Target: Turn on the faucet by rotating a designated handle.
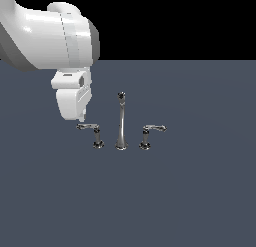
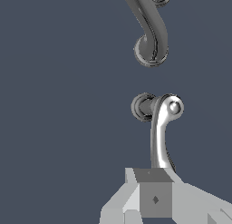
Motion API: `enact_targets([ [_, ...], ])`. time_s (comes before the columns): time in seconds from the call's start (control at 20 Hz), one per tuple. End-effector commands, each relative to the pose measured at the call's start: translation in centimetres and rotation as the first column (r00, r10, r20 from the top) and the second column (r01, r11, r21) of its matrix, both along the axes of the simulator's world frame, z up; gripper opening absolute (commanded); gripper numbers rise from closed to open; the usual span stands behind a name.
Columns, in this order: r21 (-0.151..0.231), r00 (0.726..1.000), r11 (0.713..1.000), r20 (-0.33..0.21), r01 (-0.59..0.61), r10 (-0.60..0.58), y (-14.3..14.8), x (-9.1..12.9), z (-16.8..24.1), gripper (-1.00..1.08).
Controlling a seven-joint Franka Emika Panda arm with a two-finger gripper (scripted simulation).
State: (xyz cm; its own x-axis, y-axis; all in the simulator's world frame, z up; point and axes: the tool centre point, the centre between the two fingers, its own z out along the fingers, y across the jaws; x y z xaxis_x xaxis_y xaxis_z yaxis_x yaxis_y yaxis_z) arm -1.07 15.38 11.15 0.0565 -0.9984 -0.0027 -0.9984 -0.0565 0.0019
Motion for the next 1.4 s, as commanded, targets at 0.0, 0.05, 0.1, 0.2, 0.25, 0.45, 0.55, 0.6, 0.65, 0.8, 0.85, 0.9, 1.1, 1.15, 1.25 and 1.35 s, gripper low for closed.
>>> enact_targets([
  [0.0, -0.003, 0.999, 0.999, 0.001, 0.038, -0.038, -0.2, 0.9, -0.9, -1.0],
  [0.05, -0.003, 0.999, 0.999, 0.001, 0.051, -0.051, -0.3, 1.2, -1.2, -1.0],
  [0.1, -0.004, 0.998, 0.998, 0.002, 0.063, -0.063, -0.4, 1.5, -1.5, -1.0],
  [0.2, -0.004, 0.997, 0.997, 0.002, 0.083, -0.083, -0.6, 2.0, -2.0, -1.0],
  [0.25, -0.004, 0.996, 0.996, 0.002, 0.091, -0.091, -0.6, 2.2, -2.1, -1.0],
  [0.45, -0.004, 0.994, 0.994, 0.002, 0.112, -0.112, -0.8, 2.7, -2.6, -1.0],
  [0.55, -0.004, 0.993, 0.993, 0.002, 0.114, -0.114, -0.8, 2.7, -2.6, -1.0],
  [0.6, -0.004, 0.993, 0.993, 0.002, 0.114, -0.114, -0.8, 2.7, -2.6, -1.0],
  [0.65, -0.004, 0.993, 0.993, 0.002, 0.114, -0.114, -0.8, 2.7, -2.6, -1.0],
  [0.8, -0.004, 0.994, 0.994, 0.002, 0.113, -0.113, -0.6, 2.3, -2.6, -1.0],
  [0.85, -0.004, 0.994, 0.994, 0.002, 0.113, -0.113, -0.4, 2.0, -2.6, -1.0],
  [0.9, -0.004, 0.994, 0.994, 0.002, 0.113, -0.113, -0.2, 1.6, -2.6, -1.0],
  [1.1, -0.003, 0.993, 0.993, 0.002, 0.114, -0.114, 0.5, 0.2, -2.6, -1.0],
  [1.15, -0.003, 0.993, 0.993, 0.002, 0.114, -0.114, 0.7, -0.1, -2.6, -1.0],
  [1.25, -0.003, 0.993, 0.993, 0.002, 0.114, -0.114, 1.1, -0.8, -2.6, -1.0],
  [1.35, -0.003, 0.993, 0.993, 0.002, 0.114, -0.114, 1.3, -1.2, -2.6, -1.0],
])
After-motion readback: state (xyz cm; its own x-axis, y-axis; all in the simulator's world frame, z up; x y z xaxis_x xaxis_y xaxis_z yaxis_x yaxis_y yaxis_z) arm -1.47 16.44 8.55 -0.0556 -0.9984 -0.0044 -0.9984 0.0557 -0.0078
